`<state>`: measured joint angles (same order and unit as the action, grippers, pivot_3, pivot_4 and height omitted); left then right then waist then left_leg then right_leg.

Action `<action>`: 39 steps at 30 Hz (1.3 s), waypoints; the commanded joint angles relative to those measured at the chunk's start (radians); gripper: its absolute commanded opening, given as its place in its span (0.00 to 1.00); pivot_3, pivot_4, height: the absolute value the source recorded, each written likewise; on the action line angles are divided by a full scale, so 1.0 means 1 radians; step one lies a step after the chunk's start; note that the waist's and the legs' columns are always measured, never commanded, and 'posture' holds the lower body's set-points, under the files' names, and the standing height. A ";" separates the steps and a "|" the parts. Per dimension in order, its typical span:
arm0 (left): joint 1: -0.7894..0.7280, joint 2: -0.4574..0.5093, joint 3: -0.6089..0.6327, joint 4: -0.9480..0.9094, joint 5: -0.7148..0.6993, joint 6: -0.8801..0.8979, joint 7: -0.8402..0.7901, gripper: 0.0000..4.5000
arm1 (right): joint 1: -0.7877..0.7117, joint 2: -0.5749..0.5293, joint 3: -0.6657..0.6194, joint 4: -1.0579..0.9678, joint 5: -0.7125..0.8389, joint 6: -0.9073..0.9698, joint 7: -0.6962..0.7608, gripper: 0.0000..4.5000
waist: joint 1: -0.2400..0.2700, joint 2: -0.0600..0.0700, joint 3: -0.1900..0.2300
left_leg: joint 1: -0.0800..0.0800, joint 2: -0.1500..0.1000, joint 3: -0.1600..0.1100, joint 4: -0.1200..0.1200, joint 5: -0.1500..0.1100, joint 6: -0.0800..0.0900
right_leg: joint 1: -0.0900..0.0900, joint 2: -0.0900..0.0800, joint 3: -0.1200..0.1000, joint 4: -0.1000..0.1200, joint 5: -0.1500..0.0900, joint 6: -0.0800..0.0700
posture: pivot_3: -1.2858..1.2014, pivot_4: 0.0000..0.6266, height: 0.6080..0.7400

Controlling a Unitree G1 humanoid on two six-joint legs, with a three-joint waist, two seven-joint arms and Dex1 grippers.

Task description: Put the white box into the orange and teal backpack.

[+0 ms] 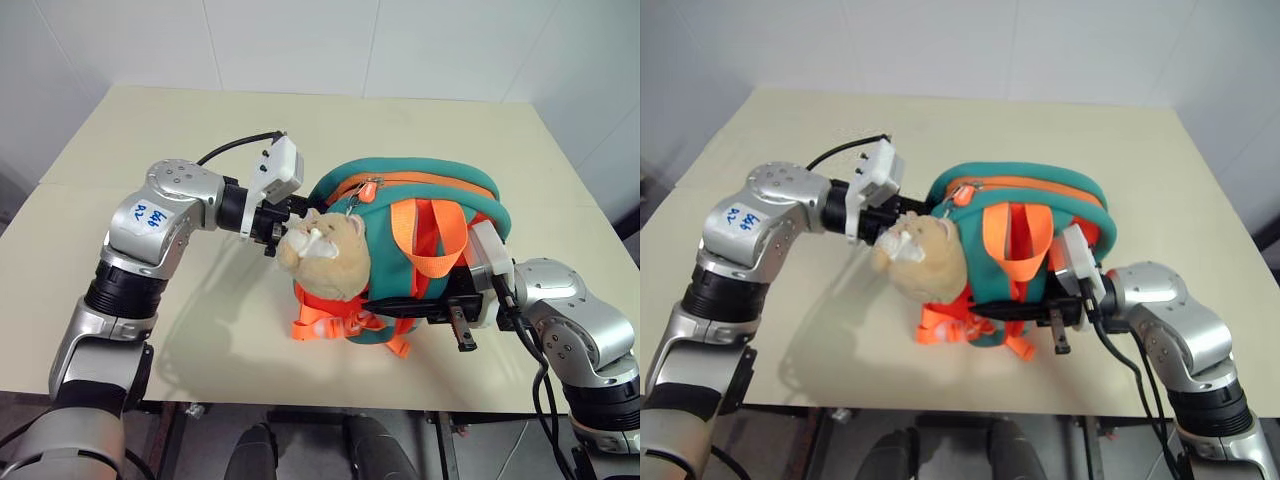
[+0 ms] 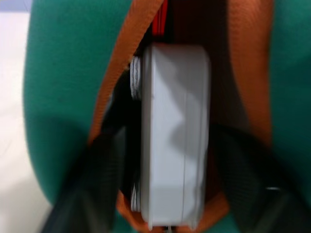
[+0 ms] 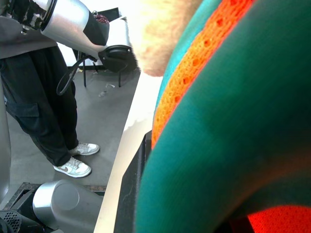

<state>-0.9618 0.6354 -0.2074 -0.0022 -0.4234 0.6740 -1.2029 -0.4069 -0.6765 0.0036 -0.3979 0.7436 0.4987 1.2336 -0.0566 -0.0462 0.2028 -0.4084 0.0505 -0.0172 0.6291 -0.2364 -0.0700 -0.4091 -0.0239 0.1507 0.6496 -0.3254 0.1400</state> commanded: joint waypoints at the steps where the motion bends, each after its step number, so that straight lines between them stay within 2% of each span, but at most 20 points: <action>1: -0.037 0.014 0.035 -0.054 -0.026 0.024 -0.008 0.91 | -0.006 0.005 -0.005 -0.021 0.002 -0.022 -0.003 0.00 | 0.001 0.000 0.000 | 0.000 0.000 0.000 0.000 0.000 0.000 | 0.000 0.000 0.000 0.000 0.000 0.000 | 0.52 0.24 1.00; 2: -0.041 0.018 0.042 -0.056 -0.028 0.027 -0.007 0.97 | -0.007 0.005 -0.004 -0.019 0.001 -0.022 -0.003 0.00 | 0.001 0.000 0.000 | 0.000 0.000 0.000 0.000 0.000 0.000 | 0.000 0.000 0.000 0.000 0.000 0.000 | 0.52 0.24 1.00; 3: -0.044 0.022 0.051 -0.060 -0.031 0.032 -0.004 0.99 | -0.006 0.004 -0.005 -0.020 0.001 -0.022 -0.003 0.00 | 0.001 0.000 0.000 | 0.000 0.000 0.000 0.000 0.000 0.000 | 0.000 0.000 0.000 0.000 0.000 0.000 | 0.52 0.24 1.00; 9: -0.013 0.136 0.139 -0.151 -0.111 0.100 -0.057 0.99 | -0.002 0.004 -0.009 -0.022 0.004 -0.023 -0.003 0.00 | -0.004 0.000 0.000 | 0.000 0.000 0.000 -0.001 0.000 0.000 | -0.001 0.000 0.000 0.000 0.000 0.000 | 0.52 0.24 1.00; 13: 0.060 0.244 0.288 -0.201 -0.214 0.187 -0.061 0.99 | 0.014 0.018 -0.022 -0.026 0.012 -0.036 -0.011 0.00 | -0.005 0.000 0.000 | 0.000 0.000 0.000 -0.001 0.000 0.000 | -0.001 0.000 0.000 0.001 -0.002 0.000 | 0.52 0.24 1.00; 18: 0.187 0.298 0.429 -0.244 -0.267 0.216 0.008 0.99 | 0.032 0.043 -0.039 -0.027 0.032 -0.043 -0.023 0.00 | -0.003 0.000 0.000 | 0.001 0.000 0.000 0.000 0.000 0.000 | 0.000 0.000 0.000 0.003 -0.003 0.000 | 0.52 0.24 1.00; 20: 0.216 0.286 0.483 -0.267 -0.288 0.219 0.064 0.99 | 0.033 0.041 -0.037 -0.029 0.028 -0.043 -0.022 0.00 | -0.002 0.000 0.001 | 0.001 0.000 0.000 0.001 0.000 0.000 | 0.000 0.000 0.000 0.003 -0.002 0.000 | 0.52 0.24 1.00; 24: 0.240 0.162 0.665 -0.328 -0.472 0.257 0.238 0.99 | 0.037 0.047 -0.040 -0.027 0.031 -0.044 -0.027 0.00 | 0.001 -0.001 0.001 | 0.001 0.000 -0.001 0.002 0.000 0.000 | 0.001 0.000 0.000 0.003 -0.002 0.000 | 0.52 0.24 1.00; 27: 0.315 0.090 0.725 -0.399 -0.573 0.263 0.331 0.99 | 0.041 0.048 -0.043 -0.020 0.033 -0.048 -0.023 0.00 | -0.003 0.000 0.001 | 0.002 0.000 0.000 0.001 0.000 0.000 | 0.001 -0.001 0.000 0.003 -0.002 0.000 | 0.52 0.24 1.00; 33: 0.457 -0.019 0.726 -0.513 -0.758 0.223 0.407 0.99 | 0.053 0.100 -0.085 0.010 0.094 -0.081 -0.018 0.00 | -0.002 -0.001 0.001 | 0.002 0.000 0.000 0.001 0.000 0.000 | 0.002 -0.001 0.000 0.003 -0.002 0.000 | 0.52 0.24 1.00; 39: 0.512 -0.040 0.653 -0.564 -0.822 0.198 0.473 0.99 | 0.071 0.150 -0.121 0.016 0.144 -0.099 -0.015 0.00 | -0.002 -0.001 0.001 | 0.003 0.000 -0.001 0.001 0.000 0.000 | 0.002 -0.001 0.000 0.003 -0.002 0.001 | 0.52 0.24 1.00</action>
<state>-0.4498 0.5955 0.4500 -0.5372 -1.2105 0.9031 -0.7413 -0.3375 -0.5343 -0.0816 -0.3679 0.8484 0.4292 1.2117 -0.0584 -0.0468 0.2035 -0.4056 0.0500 -0.0177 0.6306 -0.2363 -0.0702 -0.4066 -0.0249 0.1510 0.6525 -0.3268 0.1407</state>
